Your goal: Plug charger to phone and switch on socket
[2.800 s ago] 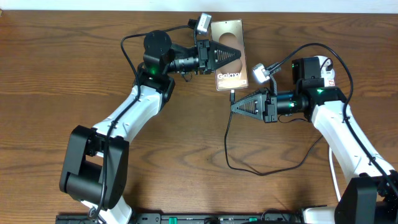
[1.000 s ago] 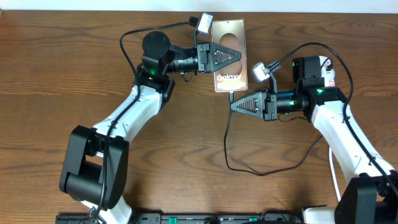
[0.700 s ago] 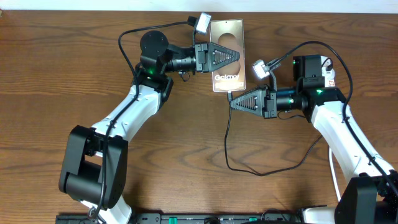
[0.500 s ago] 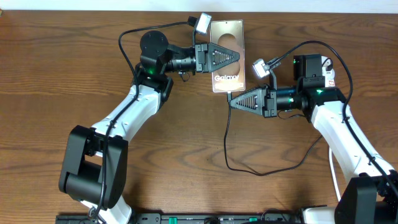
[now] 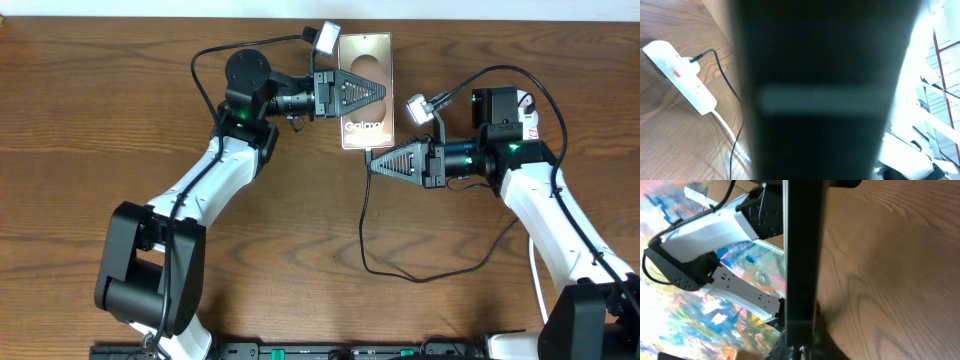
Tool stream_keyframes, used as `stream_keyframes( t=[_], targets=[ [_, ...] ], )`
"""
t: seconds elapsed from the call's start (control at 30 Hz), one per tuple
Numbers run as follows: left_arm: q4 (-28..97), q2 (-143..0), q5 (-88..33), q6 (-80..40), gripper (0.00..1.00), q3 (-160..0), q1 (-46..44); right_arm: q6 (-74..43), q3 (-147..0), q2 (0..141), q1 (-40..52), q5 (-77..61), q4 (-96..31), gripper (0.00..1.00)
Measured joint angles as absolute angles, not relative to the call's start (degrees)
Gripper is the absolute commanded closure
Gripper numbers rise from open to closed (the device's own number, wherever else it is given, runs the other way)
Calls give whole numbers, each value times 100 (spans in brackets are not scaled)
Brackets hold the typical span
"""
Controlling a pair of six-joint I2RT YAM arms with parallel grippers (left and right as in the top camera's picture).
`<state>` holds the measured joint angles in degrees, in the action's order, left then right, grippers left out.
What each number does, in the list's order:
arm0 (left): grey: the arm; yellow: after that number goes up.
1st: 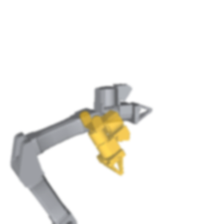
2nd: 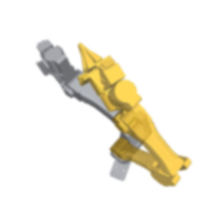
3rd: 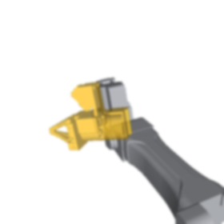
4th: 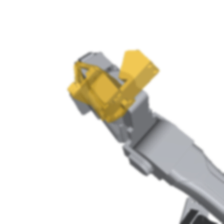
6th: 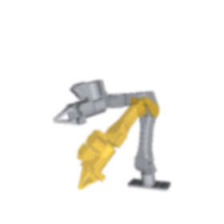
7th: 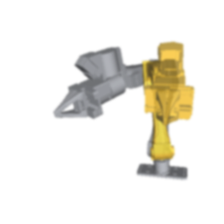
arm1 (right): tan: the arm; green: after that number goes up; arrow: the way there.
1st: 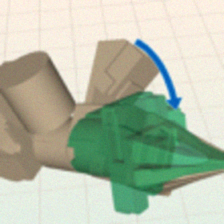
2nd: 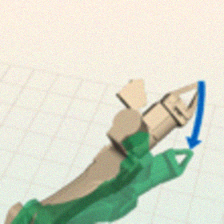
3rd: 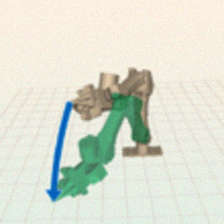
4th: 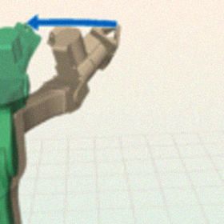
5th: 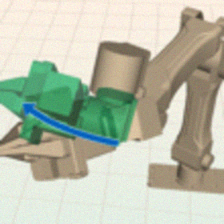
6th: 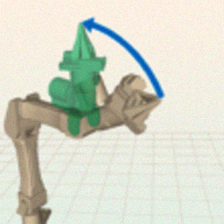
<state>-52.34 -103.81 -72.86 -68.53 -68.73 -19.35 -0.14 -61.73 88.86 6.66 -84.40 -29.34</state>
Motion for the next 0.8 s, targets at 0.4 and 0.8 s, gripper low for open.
stream_keyframes(
  t=[0.4,0.8],
  targets=[
    [-5234,-10381,-7341,-6853,93,-6873,-1940,-86,-6173,8886,666,-8444,-2928,55],
    [-5234,-10381,-7343,-6853,93,-6873,-1940,290,-6173,8886,770,-8307,-3321,46]
  ],
)
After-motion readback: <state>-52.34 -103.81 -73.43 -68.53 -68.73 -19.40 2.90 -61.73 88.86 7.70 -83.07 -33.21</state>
